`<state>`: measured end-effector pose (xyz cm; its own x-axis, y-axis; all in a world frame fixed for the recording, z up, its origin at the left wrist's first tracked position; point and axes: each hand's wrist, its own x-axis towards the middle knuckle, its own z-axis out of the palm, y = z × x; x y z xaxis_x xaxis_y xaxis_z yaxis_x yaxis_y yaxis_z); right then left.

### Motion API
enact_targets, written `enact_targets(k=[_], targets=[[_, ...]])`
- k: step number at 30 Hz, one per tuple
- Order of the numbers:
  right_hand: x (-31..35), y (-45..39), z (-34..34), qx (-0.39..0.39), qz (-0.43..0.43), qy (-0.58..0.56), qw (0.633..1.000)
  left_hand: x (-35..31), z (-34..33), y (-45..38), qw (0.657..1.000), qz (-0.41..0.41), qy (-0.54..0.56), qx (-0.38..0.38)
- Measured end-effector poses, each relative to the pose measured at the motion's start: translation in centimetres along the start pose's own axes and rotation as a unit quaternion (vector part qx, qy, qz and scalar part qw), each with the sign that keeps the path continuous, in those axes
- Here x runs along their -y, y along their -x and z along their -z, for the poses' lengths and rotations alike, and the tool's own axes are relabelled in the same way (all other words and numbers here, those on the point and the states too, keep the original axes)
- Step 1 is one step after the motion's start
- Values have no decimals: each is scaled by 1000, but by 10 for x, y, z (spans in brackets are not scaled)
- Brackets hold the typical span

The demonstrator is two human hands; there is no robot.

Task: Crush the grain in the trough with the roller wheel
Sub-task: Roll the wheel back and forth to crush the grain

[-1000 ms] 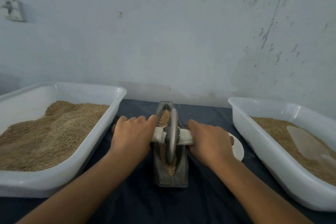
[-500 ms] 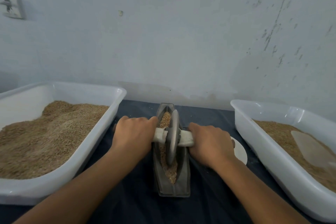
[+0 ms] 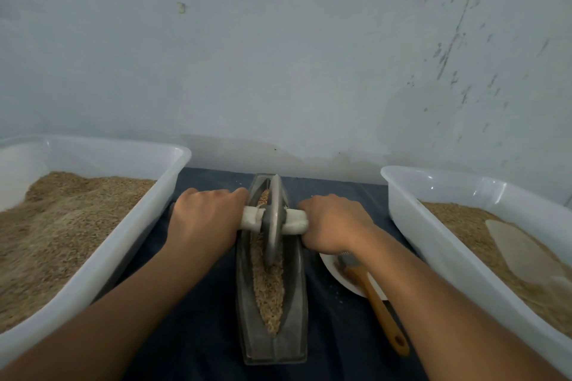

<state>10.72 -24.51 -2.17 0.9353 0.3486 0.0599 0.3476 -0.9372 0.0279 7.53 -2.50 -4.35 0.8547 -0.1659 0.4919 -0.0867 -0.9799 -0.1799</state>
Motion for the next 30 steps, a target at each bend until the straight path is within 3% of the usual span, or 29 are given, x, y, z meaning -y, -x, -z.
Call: enact_targets(k=[30], targets=[[29,85,-17,-229,-19,24,973,-11,42,54,1000,-12,0,-1]])
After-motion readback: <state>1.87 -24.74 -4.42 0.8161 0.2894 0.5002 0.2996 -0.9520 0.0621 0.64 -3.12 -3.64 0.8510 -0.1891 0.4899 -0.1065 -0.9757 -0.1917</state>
